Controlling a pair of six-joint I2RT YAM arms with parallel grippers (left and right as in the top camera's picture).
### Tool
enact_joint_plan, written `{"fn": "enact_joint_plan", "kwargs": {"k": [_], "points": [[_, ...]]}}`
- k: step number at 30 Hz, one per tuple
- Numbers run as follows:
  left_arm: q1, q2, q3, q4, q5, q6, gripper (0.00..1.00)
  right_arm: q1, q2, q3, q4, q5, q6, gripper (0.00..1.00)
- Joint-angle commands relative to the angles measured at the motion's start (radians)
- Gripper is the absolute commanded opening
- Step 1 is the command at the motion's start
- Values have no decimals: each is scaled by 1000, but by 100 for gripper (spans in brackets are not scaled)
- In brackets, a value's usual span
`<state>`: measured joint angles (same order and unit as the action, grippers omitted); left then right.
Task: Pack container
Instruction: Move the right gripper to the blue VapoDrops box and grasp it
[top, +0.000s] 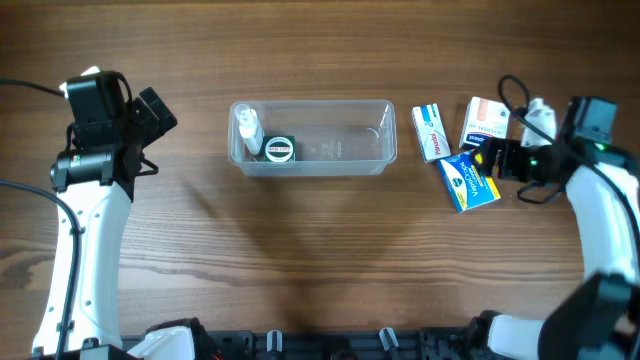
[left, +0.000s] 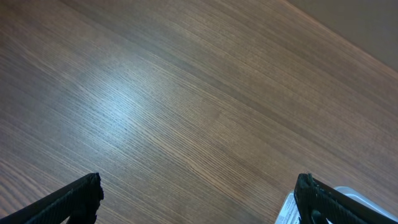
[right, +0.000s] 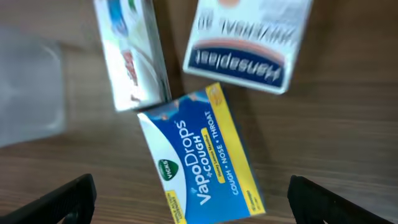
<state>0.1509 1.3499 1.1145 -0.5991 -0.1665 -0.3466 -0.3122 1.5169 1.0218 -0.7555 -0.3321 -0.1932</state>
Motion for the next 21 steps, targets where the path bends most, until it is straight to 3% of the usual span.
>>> {"fn": "enact_joint_plan", "kwargs": {"k": [1, 10, 21], "points": [[5, -9, 13, 4, 2, -2, 100, 76, 103, 0, 15, 42, -68, 100], [5, -9, 13, 4, 2, -2, 100, 227, 242, 0, 79, 291, -73, 100], [5, -9, 13, 4, 2, -2, 100, 228, 212, 8, 108, 299, -76, 100]]}}
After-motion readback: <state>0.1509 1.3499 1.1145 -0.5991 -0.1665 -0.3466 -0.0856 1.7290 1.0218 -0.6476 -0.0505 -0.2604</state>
